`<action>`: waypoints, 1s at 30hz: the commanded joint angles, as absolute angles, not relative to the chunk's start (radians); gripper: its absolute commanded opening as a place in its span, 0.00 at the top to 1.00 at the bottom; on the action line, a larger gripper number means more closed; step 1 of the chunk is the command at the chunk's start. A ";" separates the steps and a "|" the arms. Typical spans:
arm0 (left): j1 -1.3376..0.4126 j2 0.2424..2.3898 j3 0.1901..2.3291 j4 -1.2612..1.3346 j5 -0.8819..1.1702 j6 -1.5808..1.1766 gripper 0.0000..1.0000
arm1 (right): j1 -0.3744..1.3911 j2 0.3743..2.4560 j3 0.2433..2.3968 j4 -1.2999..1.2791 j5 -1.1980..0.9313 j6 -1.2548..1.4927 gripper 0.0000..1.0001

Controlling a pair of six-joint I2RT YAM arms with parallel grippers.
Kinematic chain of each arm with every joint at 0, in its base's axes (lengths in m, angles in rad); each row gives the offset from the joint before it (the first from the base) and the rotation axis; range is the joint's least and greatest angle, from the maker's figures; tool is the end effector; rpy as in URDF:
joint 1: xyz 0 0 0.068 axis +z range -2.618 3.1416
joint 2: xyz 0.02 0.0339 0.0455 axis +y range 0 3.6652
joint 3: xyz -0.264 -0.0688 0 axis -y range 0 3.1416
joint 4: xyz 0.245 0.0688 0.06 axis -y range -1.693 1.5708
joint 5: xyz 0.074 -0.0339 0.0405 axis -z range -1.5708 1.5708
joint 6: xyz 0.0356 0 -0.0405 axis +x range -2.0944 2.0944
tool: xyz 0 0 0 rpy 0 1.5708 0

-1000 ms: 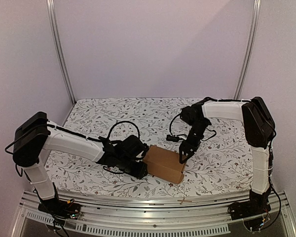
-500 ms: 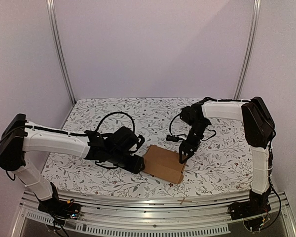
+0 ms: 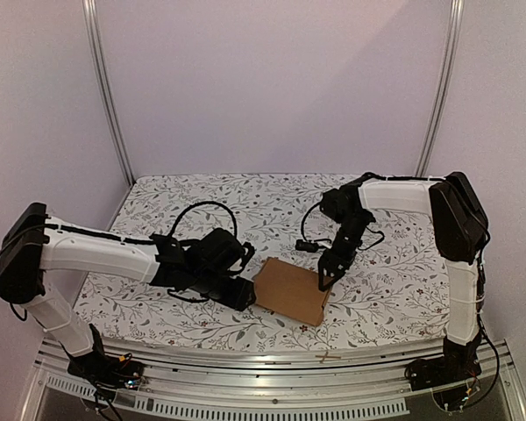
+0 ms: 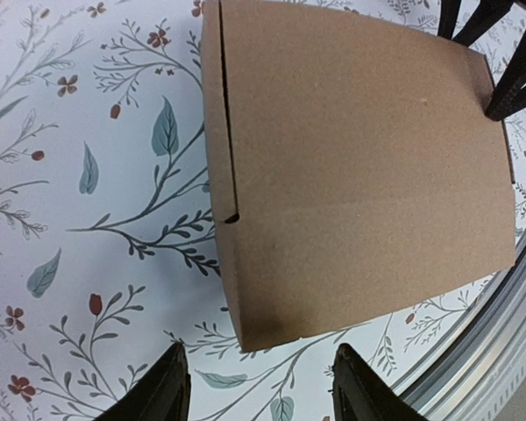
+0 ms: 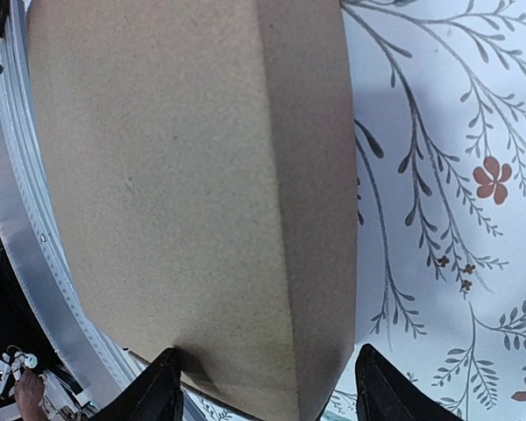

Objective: Fold the paper box

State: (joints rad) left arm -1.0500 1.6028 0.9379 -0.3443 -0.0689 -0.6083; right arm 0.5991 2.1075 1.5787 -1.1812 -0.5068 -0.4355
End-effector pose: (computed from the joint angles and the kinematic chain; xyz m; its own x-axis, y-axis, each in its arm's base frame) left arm 0.1597 -0.2734 0.1807 -0.8297 0.3006 -0.4703 0.4545 0.8530 -0.2565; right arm 0.3059 0.2298 0.1645 -0.5570 -0.8269 -0.0770 -0.7416 0.4535 0.4944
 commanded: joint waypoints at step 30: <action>-0.998 1.675 0.991 -0.334 0.031 -0.593 0.46 | 0.682 1.510 1.225 -0.970 -0.371 -0.917 0.01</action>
State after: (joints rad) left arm -1.0203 1.6566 0.9695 -0.3199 -0.0154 -0.5953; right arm 0.5911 1.6203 1.3094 -1.0756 -0.4011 -0.7361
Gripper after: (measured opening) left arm 0.536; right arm 0.988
